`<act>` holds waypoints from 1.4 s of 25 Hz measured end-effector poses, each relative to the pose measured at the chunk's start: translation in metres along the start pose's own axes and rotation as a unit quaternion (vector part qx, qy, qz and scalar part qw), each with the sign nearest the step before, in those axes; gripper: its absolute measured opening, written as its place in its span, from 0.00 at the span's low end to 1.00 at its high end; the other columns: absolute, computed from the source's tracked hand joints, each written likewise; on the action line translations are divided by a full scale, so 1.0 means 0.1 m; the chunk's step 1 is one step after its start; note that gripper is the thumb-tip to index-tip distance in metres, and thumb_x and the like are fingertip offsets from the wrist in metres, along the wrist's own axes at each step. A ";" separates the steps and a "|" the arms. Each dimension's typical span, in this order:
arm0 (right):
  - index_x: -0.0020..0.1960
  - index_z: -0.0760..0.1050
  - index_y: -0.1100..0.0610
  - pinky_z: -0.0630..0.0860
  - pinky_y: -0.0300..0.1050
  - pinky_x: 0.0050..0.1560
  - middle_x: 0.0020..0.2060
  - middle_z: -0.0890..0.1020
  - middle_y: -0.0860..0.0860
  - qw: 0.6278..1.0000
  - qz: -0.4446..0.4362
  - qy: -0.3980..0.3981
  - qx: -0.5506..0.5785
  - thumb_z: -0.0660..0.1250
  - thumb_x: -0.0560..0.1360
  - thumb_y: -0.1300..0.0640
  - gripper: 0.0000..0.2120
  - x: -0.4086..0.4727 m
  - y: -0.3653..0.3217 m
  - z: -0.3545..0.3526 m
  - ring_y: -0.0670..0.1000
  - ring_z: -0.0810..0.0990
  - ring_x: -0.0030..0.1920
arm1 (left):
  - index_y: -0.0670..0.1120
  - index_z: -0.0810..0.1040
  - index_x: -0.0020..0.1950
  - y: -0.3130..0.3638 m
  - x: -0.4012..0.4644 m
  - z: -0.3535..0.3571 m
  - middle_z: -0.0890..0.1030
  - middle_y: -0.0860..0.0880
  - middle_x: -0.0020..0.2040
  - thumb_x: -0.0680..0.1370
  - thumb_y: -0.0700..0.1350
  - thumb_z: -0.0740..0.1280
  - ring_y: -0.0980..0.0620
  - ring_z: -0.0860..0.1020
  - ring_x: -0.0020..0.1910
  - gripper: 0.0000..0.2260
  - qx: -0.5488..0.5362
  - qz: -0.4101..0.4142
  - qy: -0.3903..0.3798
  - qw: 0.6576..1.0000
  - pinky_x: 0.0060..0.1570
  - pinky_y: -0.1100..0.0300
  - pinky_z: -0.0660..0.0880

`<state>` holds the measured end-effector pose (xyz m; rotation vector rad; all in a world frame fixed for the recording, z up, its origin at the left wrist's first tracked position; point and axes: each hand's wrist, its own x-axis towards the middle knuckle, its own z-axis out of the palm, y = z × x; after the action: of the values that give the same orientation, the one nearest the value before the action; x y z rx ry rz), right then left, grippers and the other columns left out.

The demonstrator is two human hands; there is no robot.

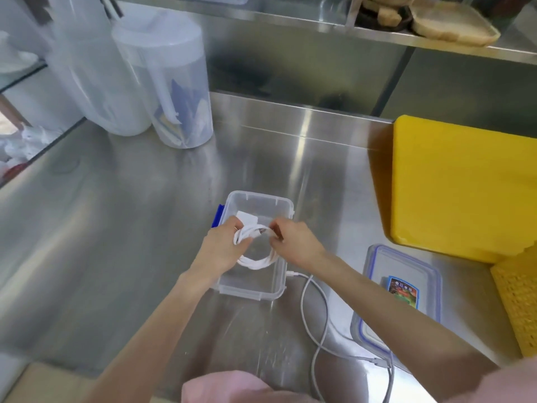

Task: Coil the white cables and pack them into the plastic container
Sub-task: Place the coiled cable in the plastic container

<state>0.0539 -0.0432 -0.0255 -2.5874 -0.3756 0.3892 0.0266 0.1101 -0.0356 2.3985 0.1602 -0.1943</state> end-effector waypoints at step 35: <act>0.68 0.67 0.54 0.68 0.50 0.65 0.64 0.73 0.56 0.998 0.040 0.000 -0.054 0.59 0.76 0.56 0.20 -0.47 0.68 -0.36 0.57 0.72 0.64 | 0.42 0.66 0.68 0.66 0.02 0.42 0.71 0.43 0.68 0.79 0.45 0.57 0.42 0.70 0.65 0.18 0.197 0.173 -0.070 0.963 0.62 0.50 0.67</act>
<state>0.0352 -0.1310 -0.0204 -2.7139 -0.3019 0.4079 0.0356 0.0331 -0.0240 2.7439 -0.3973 -0.2501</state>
